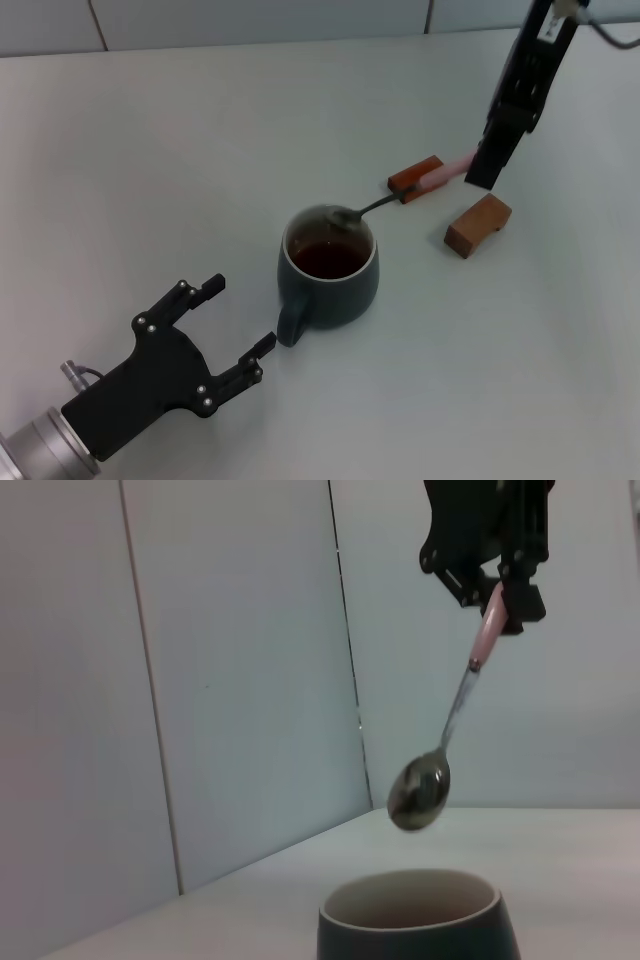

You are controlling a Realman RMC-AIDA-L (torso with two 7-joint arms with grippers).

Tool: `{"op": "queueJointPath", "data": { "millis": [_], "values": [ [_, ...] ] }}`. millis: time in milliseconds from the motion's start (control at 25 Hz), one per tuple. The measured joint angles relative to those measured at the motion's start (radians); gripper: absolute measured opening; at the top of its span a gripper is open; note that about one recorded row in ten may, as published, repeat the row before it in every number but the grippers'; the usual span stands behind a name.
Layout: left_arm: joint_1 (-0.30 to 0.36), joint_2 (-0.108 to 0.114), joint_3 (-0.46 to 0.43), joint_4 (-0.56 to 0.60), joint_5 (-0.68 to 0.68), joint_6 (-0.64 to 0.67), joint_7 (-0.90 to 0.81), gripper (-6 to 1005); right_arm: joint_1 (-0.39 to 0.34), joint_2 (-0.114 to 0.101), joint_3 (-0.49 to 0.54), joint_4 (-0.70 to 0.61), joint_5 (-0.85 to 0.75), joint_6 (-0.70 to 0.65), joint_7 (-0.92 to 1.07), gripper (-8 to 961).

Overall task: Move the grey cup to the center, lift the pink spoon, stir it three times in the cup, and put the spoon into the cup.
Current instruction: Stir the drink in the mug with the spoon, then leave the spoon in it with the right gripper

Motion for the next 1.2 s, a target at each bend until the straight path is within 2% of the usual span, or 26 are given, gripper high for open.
{"op": "queueJointPath", "data": {
  "millis": [40, 240, 480, 760, 800, 1040, 1200],
  "values": [
    [0.000, 0.000, 0.000, 0.000, 0.000, 0.000, 0.000, 802, 0.000, 0.000, 0.000, 0.000, 0.000, 0.000, 0.000, 112],
    [0.002, 0.000, 0.000, -0.001, 0.001, 0.008, 0.000, 802, -0.001, 0.033, -0.001, 0.005, -0.046, 0.020, 0.000, 112],
    [0.000, 0.001, 0.005, -0.001, 0.001, 0.010, 0.000, 802, 0.000, 0.050, -0.002, 0.037, -0.063, 0.078, 0.002, 111],
    [-0.002, 0.002, 0.006, -0.001, 0.001, 0.012, -0.002, 802, 0.019, 0.078, -0.008, 0.068, -0.081, 0.131, 0.006, 111],
    [-0.003, 0.002, 0.006, -0.001, 0.001, 0.012, -0.006, 802, 0.027, 0.087, -0.005, 0.081, -0.110, 0.138, 0.007, 111],
    [-0.004, 0.004, 0.003, 0.000, 0.001, 0.012, -0.011, 802, 0.041, 0.101, -0.005, 0.096, -0.138, 0.137, 0.017, 111],
    [-0.009, 0.003, 0.004, 0.005, 0.001, 0.012, -0.008, 802, 0.054, 0.119, 0.002, 0.097, -0.132, 0.122, 0.017, 112]
  ]
}}
